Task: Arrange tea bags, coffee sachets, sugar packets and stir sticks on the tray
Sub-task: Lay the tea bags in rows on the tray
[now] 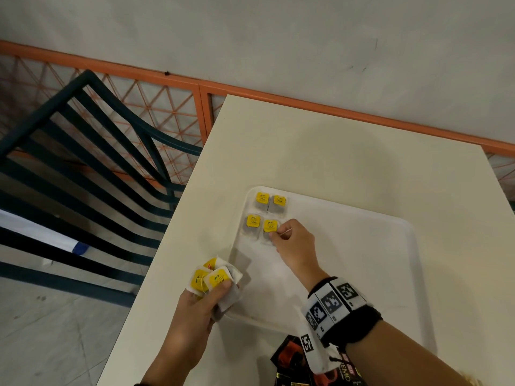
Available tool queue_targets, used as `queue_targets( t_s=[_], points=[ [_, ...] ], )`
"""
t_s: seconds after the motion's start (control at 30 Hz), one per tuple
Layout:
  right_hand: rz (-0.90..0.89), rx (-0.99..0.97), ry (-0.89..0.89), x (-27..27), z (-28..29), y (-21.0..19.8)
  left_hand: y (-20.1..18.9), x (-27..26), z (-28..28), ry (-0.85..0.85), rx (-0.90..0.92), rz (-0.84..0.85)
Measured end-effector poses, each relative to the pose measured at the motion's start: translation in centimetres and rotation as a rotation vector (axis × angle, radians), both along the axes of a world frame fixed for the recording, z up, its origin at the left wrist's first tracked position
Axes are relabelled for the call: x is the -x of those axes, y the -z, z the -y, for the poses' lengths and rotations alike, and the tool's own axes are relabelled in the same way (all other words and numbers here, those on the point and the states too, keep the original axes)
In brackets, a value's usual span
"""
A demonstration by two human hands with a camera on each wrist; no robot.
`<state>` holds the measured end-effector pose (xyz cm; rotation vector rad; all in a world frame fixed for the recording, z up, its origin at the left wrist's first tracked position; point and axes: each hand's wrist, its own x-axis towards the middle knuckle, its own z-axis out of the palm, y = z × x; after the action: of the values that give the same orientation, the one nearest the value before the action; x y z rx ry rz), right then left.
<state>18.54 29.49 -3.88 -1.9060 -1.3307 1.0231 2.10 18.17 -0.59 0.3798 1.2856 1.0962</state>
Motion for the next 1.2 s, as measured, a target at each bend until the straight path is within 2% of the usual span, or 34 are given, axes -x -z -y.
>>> queue_targets(
  t_s=[0.13,0.63,0.77,0.97,1.03,1.1,1.2],
  points=[
    [0.073,-0.015,-0.036,0.1,-0.1,-0.1,-0.1,-0.2,-0.1,-0.009,-0.006,0.006],
    [0.136,-0.027,-0.104,0.0,0.1,-0.8,-0.1,-0.5,0.0,-0.03,0.003,0.031],
    [0.057,-0.028,-0.244,0.8,1.5,-2.3,0.1,-0.4,0.0,-0.018,-0.002,0.018],
    [-0.193,0.125,-0.476,1.7,4.3,-4.2,0.1,0.0,-0.1,-0.024,0.002,-0.056],
    [-0.216,0.149,-0.562,1.9,5.0,-4.3,0.2,0.1,-0.1,-0.017,-0.003,-0.078],
    [-0.24,0.111,-0.522,2.1,5.4,-4.0,0.2,0.2,-0.1,-0.029,0.0,-0.087],
    [-0.208,-0.033,-0.349,2.1,5.8,-3.8,0.2,0.1,0.0,-0.082,0.02,-0.075]
  ],
)
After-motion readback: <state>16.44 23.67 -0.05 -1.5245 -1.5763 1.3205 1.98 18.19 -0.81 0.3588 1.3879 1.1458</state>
